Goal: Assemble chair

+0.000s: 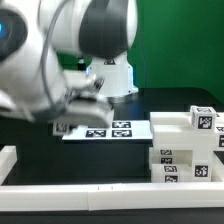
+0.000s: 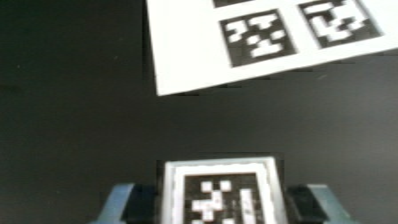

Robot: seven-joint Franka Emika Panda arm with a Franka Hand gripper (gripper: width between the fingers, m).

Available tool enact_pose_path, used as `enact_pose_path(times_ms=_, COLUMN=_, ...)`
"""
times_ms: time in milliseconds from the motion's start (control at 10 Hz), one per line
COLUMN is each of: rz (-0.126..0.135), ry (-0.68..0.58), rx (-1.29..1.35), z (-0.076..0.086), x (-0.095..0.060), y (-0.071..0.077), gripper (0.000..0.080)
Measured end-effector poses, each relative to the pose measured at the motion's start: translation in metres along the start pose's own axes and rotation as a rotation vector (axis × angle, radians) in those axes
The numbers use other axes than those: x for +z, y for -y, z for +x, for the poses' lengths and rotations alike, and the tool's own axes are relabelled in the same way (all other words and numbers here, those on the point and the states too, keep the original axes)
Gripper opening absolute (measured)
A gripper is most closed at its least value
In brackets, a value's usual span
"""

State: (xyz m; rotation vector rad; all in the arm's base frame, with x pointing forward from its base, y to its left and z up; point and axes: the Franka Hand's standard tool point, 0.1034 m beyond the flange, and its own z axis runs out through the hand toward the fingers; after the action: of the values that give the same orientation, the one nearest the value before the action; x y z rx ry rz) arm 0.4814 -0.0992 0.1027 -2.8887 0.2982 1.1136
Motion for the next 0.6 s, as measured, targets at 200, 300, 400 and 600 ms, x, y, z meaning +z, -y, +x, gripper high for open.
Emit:
enact_pose_path(times_ms=200, rz=-0.021, ry=-0.176, rx=-0.027, z=0.018, x=0.024, y=-0.018, gripper=0.0281)
enact_pose_path(times_ms=300, rz=-0.016, ry=-0.185, rx=-0.026, z=0.013, x=0.022, y=-0.015, gripper=0.0281)
enact_pose_path(times_ms=400, rz=-0.024, ry=-0.3, rx=-0.038, z=0.023, x=0.009, y=-0.011, gripper=0.0281)
enact_pose_path(times_ms=600, rz=-0.007, ry=-0.45, rx=-0.038, z=0.009, x=-0.008, y=0.018, gripper=0.0281)
